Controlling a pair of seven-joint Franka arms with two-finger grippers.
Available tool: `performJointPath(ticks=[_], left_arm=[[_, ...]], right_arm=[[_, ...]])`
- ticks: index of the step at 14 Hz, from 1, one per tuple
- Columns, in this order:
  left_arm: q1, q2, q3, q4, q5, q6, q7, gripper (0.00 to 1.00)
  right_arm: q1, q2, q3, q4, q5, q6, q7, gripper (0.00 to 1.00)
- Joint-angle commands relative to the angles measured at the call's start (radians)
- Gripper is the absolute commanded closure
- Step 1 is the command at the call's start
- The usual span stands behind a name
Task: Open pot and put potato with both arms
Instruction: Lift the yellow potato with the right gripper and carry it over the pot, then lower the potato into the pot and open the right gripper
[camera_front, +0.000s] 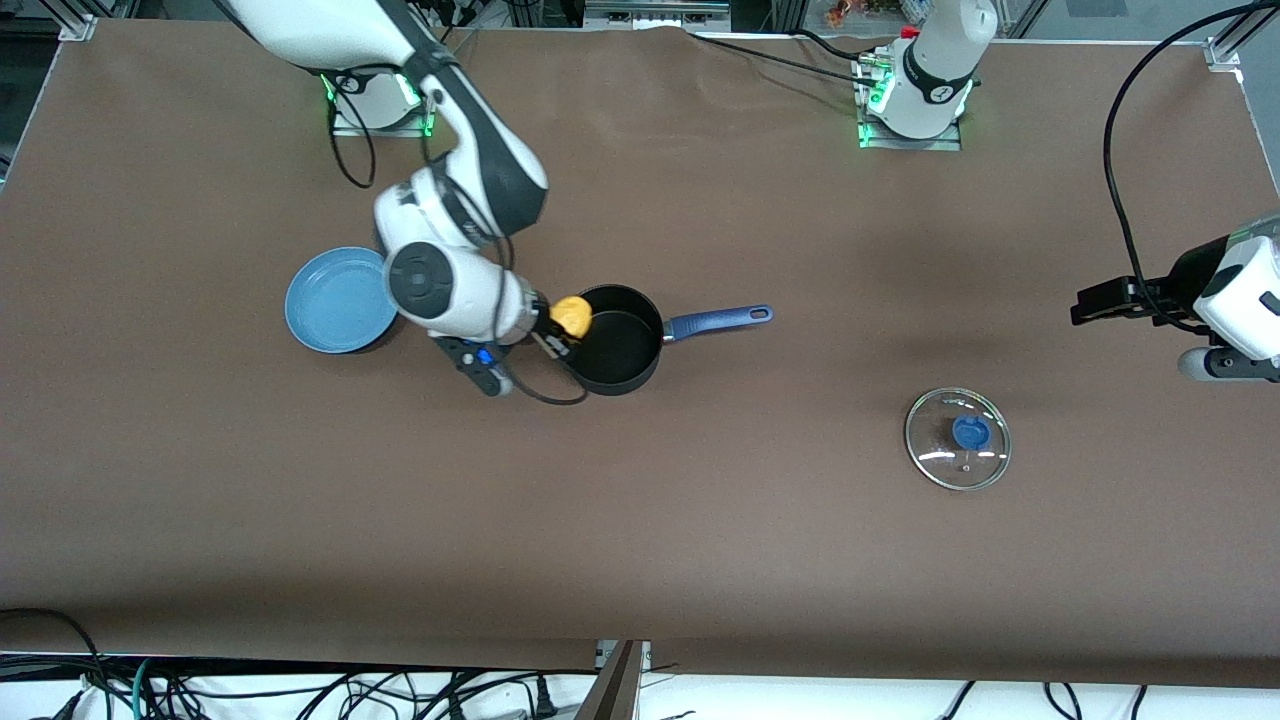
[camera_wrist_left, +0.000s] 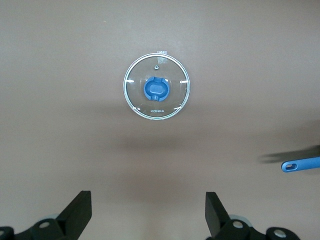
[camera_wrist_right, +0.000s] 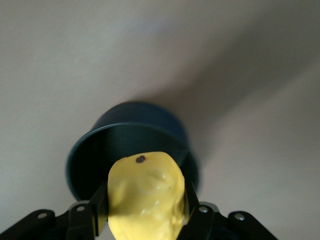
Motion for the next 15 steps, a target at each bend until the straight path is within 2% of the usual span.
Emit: performJointPath(ticks=[1, 2, 5, 8, 9, 10, 11, 13, 15], left_arm=[[-0.003, 0.003, -0.006, 0.016, 0.018, -0.014, -0.007, 0.00], [-0.005, 0.003, -0.008, 0.018, 0.017, -0.014, -0.007, 0.00], [-0.003, 0.014, -0.006, 0.044, 0.018, -0.016, -0.007, 0.00], [-0.002, 0.015, -0.006, 0.045, 0.017, -0.016, -0.005, 0.00], [-0.006, 0.015, -0.008, 0.047, 0.018, -0.016, -0.005, 0.00], [-0.006, 0.015, -0.008, 0.047, 0.018, -0.016, -0.007, 0.00], [-0.006, 0.015, -0.008, 0.047, 0.017, -0.016, -0.005, 0.00], [-0.006, 0.015, -0.008, 0.048, 0.017, -0.014, -0.005, 0.00], [-0.006, 0.015, -0.008, 0.048, 0.017, -0.014, -0.005, 0.00]], right_arm=[[0.066, 0.071, -0.016, 0.033, -0.001, 0.081, 0.047, 0.67], [0.078, 0.088, -0.019, 0.031, -0.007, 0.084, 0.047, 0.67], [0.098, 0.139, -0.020, 0.028, -0.105, 0.107, 0.080, 0.67], [0.115, 0.168, -0.019, 0.028, -0.119, 0.148, 0.103, 0.66], [0.117, 0.168, -0.020, 0.027, -0.121, 0.147, 0.103, 0.62], [0.117, 0.170, -0.020, 0.025, -0.121, 0.145, 0.105, 0.34], [0.117, 0.168, -0.020, 0.025, -0.119, 0.142, 0.105, 0.00], [0.117, 0.154, -0.020, 0.028, -0.121, 0.136, 0.100, 0.00], [0.111, 0.098, -0.035, 0.031, -0.122, 0.086, 0.084, 0.00]])
